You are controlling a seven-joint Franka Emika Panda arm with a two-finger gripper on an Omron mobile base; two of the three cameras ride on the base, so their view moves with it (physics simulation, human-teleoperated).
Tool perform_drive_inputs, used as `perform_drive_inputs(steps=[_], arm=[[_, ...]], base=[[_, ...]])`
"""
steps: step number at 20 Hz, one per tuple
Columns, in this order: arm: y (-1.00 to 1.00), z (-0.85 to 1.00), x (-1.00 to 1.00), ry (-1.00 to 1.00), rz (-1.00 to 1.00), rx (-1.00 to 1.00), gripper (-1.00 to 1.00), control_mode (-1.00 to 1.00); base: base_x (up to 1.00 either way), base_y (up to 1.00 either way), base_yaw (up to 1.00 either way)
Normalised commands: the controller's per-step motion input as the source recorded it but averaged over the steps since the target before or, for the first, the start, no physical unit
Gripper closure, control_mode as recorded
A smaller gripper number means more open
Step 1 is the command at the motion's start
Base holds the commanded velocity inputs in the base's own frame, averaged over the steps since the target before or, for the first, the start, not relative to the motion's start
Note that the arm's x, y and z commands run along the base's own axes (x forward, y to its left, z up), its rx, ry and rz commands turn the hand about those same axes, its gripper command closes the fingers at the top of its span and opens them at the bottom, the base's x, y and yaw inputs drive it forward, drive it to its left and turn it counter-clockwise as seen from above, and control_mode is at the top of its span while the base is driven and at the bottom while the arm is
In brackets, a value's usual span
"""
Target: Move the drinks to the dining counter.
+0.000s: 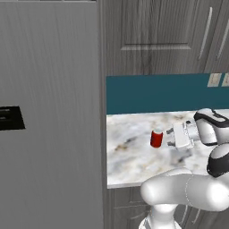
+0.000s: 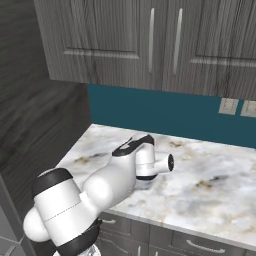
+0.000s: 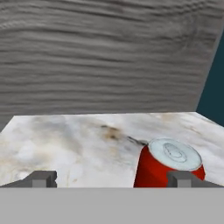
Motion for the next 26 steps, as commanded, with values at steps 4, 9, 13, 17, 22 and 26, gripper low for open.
perform_drive_inputs(steps=[4,9,13,17,22,26], arm=[[0.09,-0.1,0.03,0.05,0.0,0.0,-1.0,-1.0],[0.0,-0.03,0.2,0.06,-0.05,0.01,-1.0,-1.0],[0.0,0.0,0.29,0.05,-0.09,0.02,-1.0,-1.0],[0.0,0.0,0.31,0.04,-0.1,0.02,-1.0,-1.0],[0.0,-0.07,0.15,0.03,-0.05,0.0,-1.0,-1.0],[0.0,-0.16,0.1,0.06,-0.03,0.0,-1.0,-1.0]], base=[[0.0,0.0,0.0],[0.0,0.0,0.0],[0.0,0.0,0.0],[0.0,0.0,0.0],[0.0,0.0,0.0],[0.0,0.0,0.0]])
